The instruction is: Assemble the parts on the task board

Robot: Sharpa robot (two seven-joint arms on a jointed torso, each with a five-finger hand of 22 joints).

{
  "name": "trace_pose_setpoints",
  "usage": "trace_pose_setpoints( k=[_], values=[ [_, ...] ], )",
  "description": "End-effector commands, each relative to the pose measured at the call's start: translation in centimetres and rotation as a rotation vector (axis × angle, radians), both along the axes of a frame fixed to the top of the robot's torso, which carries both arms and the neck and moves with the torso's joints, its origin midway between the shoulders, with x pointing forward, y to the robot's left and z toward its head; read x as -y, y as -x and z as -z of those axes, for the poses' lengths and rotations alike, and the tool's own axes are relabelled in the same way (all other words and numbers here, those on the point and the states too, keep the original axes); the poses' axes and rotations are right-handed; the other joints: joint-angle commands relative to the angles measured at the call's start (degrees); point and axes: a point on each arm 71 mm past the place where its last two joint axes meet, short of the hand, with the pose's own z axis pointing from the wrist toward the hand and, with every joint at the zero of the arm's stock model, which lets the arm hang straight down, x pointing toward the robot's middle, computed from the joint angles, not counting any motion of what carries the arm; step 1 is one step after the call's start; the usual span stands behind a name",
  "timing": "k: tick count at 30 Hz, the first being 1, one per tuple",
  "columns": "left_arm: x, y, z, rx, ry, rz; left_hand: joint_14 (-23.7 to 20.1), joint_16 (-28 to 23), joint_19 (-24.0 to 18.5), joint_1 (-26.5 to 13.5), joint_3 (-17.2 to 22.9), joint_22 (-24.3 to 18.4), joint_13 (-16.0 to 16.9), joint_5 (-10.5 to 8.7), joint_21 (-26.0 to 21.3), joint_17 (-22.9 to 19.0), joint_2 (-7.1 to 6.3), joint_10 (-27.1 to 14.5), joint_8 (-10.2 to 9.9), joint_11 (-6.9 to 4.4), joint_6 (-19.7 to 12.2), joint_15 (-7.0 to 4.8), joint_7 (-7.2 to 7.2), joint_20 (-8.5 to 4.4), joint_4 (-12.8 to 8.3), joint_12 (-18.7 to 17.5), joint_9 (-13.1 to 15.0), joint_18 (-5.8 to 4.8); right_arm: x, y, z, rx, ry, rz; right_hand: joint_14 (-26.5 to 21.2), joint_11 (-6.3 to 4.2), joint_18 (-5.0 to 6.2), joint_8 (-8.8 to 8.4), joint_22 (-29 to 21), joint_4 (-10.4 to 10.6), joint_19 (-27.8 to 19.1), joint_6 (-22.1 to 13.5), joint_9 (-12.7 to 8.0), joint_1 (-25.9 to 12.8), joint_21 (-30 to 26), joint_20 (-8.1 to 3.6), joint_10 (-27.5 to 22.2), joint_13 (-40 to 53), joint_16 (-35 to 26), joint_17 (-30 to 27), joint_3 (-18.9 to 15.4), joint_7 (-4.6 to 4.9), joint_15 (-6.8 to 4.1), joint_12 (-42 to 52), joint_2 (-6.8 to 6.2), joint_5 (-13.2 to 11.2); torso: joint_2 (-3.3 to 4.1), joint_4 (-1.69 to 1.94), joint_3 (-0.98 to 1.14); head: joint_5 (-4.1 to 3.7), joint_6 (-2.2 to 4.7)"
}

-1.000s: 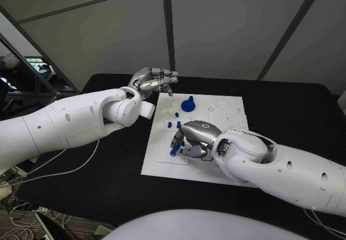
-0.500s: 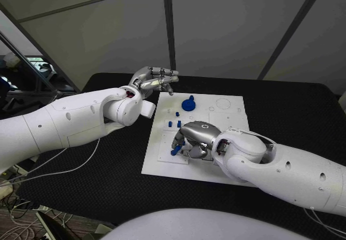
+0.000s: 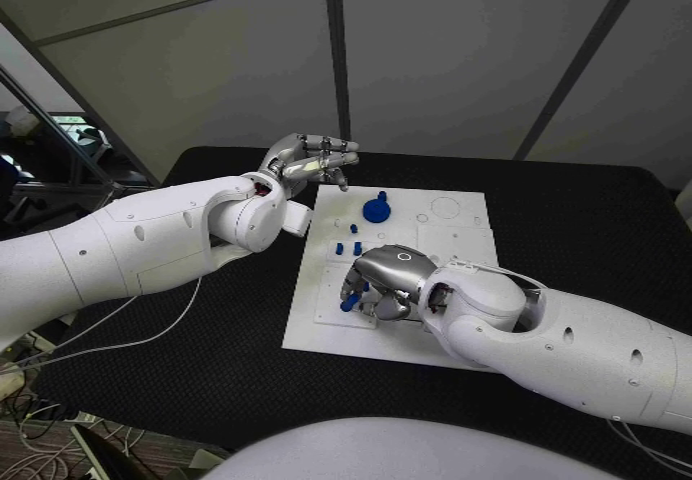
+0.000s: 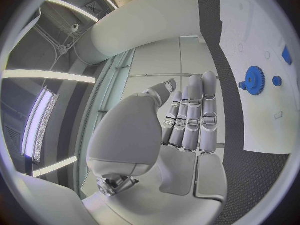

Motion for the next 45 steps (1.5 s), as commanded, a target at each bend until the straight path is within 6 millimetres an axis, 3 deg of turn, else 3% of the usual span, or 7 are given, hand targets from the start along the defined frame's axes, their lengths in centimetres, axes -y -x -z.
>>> trace_pose_setpoints(
  k=[1, 9, 33, 38, 42, 44, 45],
  values=[
    [0.1, 0.0, -0.2, 0.005, 0.007, 0.010, -0.4, -0.3, -0.4, -0.1, -0.1, -0.1, 0.0, -0.06, -0.2, -0.1, 0.45, -0.5, 0.1, -0.02, -0.2, 0.13, 0.04, 0.17, -0.1, 0.2, 0.1, -1.09, -0.1, 0.1, 0.3, 0.016, 0.030, -0.005, 1.7, 0.22, -0.73, -0.09, -0.2, -0.1, -0.2, -0.4, 0.0, -0.5, 0.0, -0.03, -0.4, 0.0, -0.1, -0.2, 0.3, 0.19, -0.07, -0.7, 0.15, 0.3, -0.01, 0.05, -0.02, 0.12, -0.02],
    [0.2, 0.0, -0.2, 0.006, 0.007, 0.011, -0.4, -0.3, -0.4, -0.1, -0.1, -0.1, 0.0, -0.06, -0.2, -0.1, 0.45, -0.5, 0.1, -0.02, -0.2, 0.13, 0.04, 0.17, -0.1, 0.2, 0.1, -1.09, -0.4, 0.3, 0.4, 0.023, 0.017, -0.012, 0.2, 2.40, -0.11, -2.97, -4.1, 0.8, -2.6, -5.4, -1.1, -3.5, -2.8, 1.25, -6.5, -1.4, -2.6, -4.1, 0.2, 2.12, 1.79, -4.4, -1.77, -0.2, 0.03, -0.05, -0.03, 0.16, 0.11],
    [0.1, 0.0, -0.1, 0.001, 0.007, 0.014, -0.5, -0.3, -0.4, -0.1, -0.2, -0.1, 0.0, -0.06, -0.2, -0.1, 0.48, -0.7, 0.1, 0.01, -0.3, 0.15, 0.07, 0.19, -0.1, 0.2, 0.0, -1.09, 1.8, 0.9, -1.1, 0.126, -0.174, 0.035, -3.2, 3.11, 1.32, -3.62, -11.3, 0.4, -6.8, -10.7, -1.7, -4.6, -8.3, 2.29, -12.5, -1.5, -6.9, -11.2, -1.8, 1.46, 2.44, -4.2, -3.71, 2.3, -0.09, -0.17, 0.13, -0.18, 0.76],
    [-0.1, 0.1, -0.1, -0.002, 0.006, 0.017, -0.5, -0.3, -0.4, -0.1, -0.2, -0.1, 0.0, -0.06, -0.2, -0.1, 0.49, -0.7, 0.1, 0.02, -0.3, 0.16, 0.09, 0.20, -0.1, 0.3, 0.0, -1.09, 5.3, 0.4, -2.4, 0.085, -0.239, 0.130, -3.5, 2.77, 1.51, -3.26, -12.2, 0.9, -7.2, -10.4, -1.5, -5.1, -9.0, 2.21, -11.2, -1.3, -7.4, -11.9, -2.3, 1.36, 2.23, -2.6, -3.43, 2.3, -0.15, -0.25, 0.01, -1.89, 1.43],
    [-0.1, 0.2, -0.1, -0.004, 0.006, 0.020, -0.5, -0.3, -0.5, -0.1, -0.2, -0.1, 0.0, -0.03, -0.2, -0.1, 0.52, -0.7, 0.1, 0.02, -0.3, 0.16, 0.09, 0.20, -0.1, 0.3, 0.0, -1.09, 9.2, -0.8, -3.1, -0.028, -0.261, 0.274, -1.4, 1.31, 1.05, -1.00, -9.7, 3.7, -5.0, -6.2, -0.7, -8.3, -7.2, 1.50, -2.3, 0.7, -4.9, -8.4, -3.6, 1.53, 1.20, 2.9, -2.81, 2.6, -0.47, -0.50, -0.09, -3.51, 2.18],
    [-0.1, 0.2, -0.1, -0.005, 0.005, 0.019, -0.5, -0.3, -0.5, -0.1, -0.2, -0.1, 0.0, 0.00, -0.2, -0.2, 0.55, -0.7, 0.1, 0.02, -0.3, 0.16, 0.09, 0.20, -0.1, 0.3, 0.0, -1.08, 10.8, -1.0, -3.2, -0.076, -0.245, 0.327, -0.2, 0.08, 0.52, 0.23, -6.7, 5.7, -2.8, -4.5, -0.3, -11.2, -5.0, 0.67, 2.5, 2.7, -3.3, -6.0, -5.5, 0.24, 0.03, 6.4, -3.33, 6.5, -0.67, -0.68, -0.07, -4.21, 2.41],
    [-0.2, 0.2, -0.1, -0.005, 0.005, 0.018, -0.5, -0.3, -0.5, -0.1, -0.2, -0.1, 0.0, 0.00, -0.2, -0.2, 0.55, -0.7, 0.1, 0.02, -0.3, 0.16, 0.09, 0.20, -0.1, 0.3, 0.0, -1.08, 11.7, -1.1, -3.2, -0.091, -0.232, 0.350, 0.5, -1.19, 0.00, 1.37, -4.3, 6.7, -1.1, -3.0, 0.2, -12.4, -3.2, -0.28, 5.1, 4.6, -2.6, -4.8, -7.0, -0.79, -0.90, 9.3, -3.55, 11.5, -0.73, -0.74, -0.06, -4.68, 2.63]
  ],
)
